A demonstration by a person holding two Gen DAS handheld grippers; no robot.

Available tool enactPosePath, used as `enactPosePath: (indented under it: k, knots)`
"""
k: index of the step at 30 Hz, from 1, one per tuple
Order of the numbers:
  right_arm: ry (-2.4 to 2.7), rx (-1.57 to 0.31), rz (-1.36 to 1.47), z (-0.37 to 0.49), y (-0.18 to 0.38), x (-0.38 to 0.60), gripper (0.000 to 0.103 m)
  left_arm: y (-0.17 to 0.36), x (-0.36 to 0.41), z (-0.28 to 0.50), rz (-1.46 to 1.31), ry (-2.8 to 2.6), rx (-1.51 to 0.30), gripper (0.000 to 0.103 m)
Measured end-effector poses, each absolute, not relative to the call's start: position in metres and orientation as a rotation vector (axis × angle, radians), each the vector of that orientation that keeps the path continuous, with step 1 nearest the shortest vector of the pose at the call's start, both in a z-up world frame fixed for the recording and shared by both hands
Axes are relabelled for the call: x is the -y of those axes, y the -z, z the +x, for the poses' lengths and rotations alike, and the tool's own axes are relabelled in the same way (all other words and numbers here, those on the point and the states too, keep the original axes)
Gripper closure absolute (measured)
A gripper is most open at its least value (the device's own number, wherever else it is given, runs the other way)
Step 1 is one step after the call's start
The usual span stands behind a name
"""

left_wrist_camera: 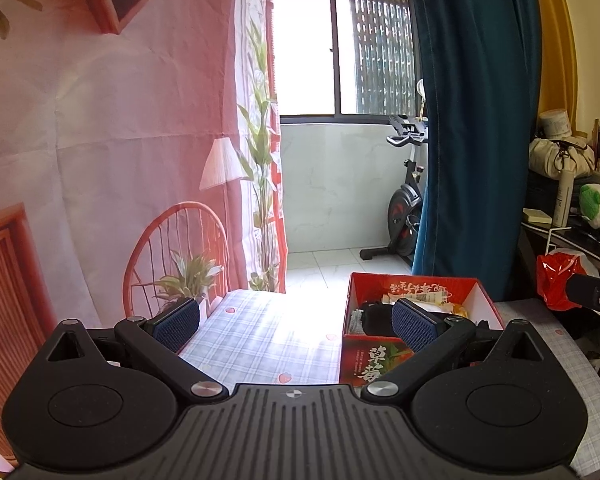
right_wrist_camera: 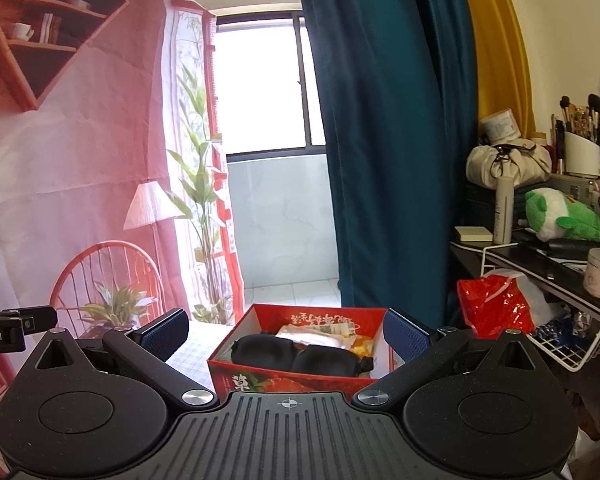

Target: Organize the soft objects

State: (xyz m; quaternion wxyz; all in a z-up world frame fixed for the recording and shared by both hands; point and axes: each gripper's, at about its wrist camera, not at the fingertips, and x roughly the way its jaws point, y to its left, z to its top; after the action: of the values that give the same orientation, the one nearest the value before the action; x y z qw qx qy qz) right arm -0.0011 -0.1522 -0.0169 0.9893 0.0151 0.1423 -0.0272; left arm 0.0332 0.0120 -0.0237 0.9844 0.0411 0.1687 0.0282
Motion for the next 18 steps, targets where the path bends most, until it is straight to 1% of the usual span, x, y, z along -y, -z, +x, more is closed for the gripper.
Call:
enactPosePath:
  k: [18]
  knots:
    - [0.064,-0.293,0.037,-0.0025,0.0182,0.1561,0.0,0.023,-0.0167,0.0337,0.078,-0.058,-0.352,0.0]
